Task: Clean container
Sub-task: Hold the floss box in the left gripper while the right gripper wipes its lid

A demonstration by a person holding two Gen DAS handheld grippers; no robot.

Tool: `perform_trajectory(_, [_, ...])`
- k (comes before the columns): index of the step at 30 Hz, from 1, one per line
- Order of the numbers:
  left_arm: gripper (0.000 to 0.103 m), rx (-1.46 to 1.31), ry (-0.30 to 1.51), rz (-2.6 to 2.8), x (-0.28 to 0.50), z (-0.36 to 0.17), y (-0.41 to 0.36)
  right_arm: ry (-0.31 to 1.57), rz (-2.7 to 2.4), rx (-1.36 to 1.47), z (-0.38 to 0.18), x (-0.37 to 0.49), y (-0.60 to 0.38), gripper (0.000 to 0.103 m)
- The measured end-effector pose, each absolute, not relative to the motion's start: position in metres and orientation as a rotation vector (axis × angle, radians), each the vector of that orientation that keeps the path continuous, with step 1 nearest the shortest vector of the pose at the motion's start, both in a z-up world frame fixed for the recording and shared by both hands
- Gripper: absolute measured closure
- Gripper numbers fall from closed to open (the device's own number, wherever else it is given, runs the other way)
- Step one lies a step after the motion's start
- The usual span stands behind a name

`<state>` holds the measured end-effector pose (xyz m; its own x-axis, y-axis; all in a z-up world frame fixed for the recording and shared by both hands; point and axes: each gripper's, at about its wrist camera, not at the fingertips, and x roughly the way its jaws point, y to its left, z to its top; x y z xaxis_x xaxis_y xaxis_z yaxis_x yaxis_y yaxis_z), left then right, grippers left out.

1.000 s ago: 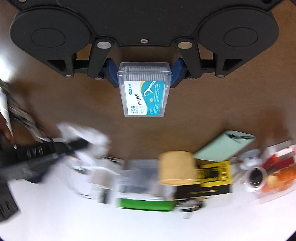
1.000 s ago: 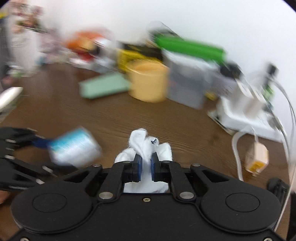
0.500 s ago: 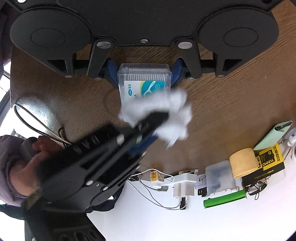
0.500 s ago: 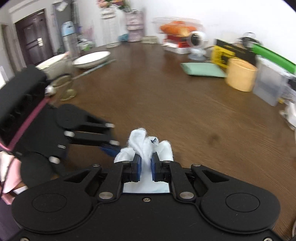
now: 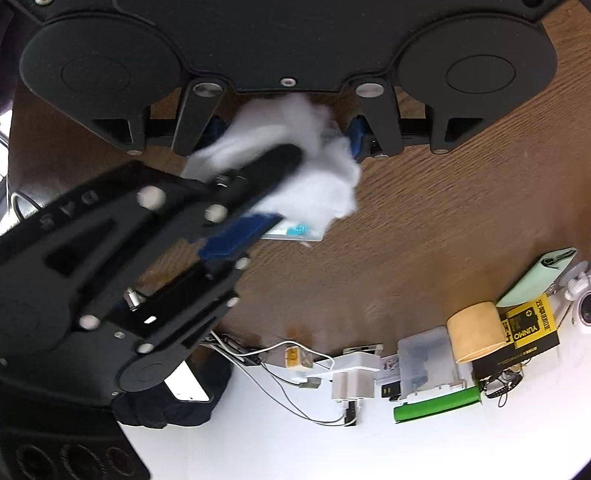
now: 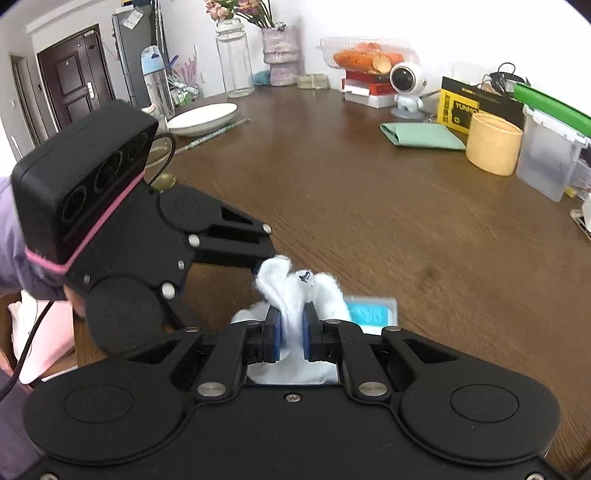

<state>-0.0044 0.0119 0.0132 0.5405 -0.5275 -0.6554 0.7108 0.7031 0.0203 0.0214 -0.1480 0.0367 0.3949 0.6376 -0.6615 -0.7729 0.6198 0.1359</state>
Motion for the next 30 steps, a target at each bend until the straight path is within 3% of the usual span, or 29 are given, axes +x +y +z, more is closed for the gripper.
perform_trajectory(22, [0.044, 0.272, 0.649, -0.692, -0.002, 0.013, 0.007, 0.701, 0.686, -0.287, 0.039, 0.043, -0.176, 0.092])
perform_trajectory(30, [0.046, 0.271, 0.647, -0.67, -0.001, 0.013, 0.002, 0.745, 0.868, -0.284, 0.042, 0.021, -0.153, 0.091])
